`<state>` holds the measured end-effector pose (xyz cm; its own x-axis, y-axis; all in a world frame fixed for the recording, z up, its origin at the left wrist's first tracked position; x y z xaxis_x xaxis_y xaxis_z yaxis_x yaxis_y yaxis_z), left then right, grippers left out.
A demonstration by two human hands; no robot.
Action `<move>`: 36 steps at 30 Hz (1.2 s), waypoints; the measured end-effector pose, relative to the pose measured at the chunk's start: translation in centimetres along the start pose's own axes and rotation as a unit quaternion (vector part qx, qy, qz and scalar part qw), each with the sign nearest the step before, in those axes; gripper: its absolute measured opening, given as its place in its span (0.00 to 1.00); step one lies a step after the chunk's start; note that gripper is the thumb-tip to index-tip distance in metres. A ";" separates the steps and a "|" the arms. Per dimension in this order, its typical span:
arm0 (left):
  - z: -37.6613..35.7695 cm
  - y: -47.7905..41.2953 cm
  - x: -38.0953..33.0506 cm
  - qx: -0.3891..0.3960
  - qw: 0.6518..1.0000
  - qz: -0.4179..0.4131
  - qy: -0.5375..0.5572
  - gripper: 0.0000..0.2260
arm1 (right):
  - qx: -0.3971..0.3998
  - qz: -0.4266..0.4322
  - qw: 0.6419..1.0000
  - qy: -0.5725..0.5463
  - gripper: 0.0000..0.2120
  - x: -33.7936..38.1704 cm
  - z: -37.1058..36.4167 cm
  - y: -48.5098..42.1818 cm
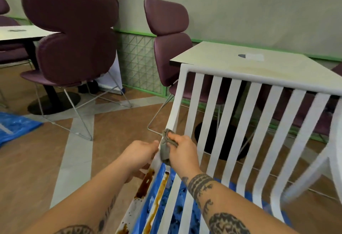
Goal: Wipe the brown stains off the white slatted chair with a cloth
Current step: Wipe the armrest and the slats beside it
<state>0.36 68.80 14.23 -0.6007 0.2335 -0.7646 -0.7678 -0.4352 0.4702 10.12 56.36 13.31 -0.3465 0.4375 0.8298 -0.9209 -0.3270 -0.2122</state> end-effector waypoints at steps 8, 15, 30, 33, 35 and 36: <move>-0.3 -2.2 -1.7 -0.080 0.996 -0.034 0.024 0.08 | 0.130 0.067 0.984 0.105 0.19 1.5 3.0 -1.9; -0.4 -3.2 -1.7 -0.072 0.992 -0.054 -0.086 0.16 | 0.039 0.101 0.980 0.166 0.18 3.7 3.1 -10.2; -0.2 -2.6 0.1 -0.039 0.997 -0.035 0.055 0.18 | 0.112 0.060 0.988 0.083 0.19 0.2 -1.6 0.1; -0.6 -2.2 -0.2 0.010 0.987 -0.010 0.162 0.14 | 0.157 0.033 0.983 0.090 0.21 0.6 -1.3 0.3; -0.9 -2.2 0.0 0.013 0.978 0.002 0.209 0.13 | 0.161 0.018 0.983 0.092 0.25 1.2 -0.8 0.3; -1.0 -2.1 0.1 0.017 0.975 0.008 0.222 0.14 | 0.156 0.014 0.983 0.097 0.29 1.4 -0.6 0.3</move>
<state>2.15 68.87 12.66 -0.4631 -0.1761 -0.8686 -0.7700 -0.4053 0.4927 9.29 57.38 14.14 -0.4255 0.5666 0.7056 -0.8221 -0.5679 -0.0398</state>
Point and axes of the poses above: each hand's wrist, its own y-axis away from the middle knuckle, its own z-axis out of the back of the hand, x = y × z, the point moved 7 cm from there along -y, towards the middle knuckle, and after that the axes turned 3 degrees about -y, right-handed, at the moved point
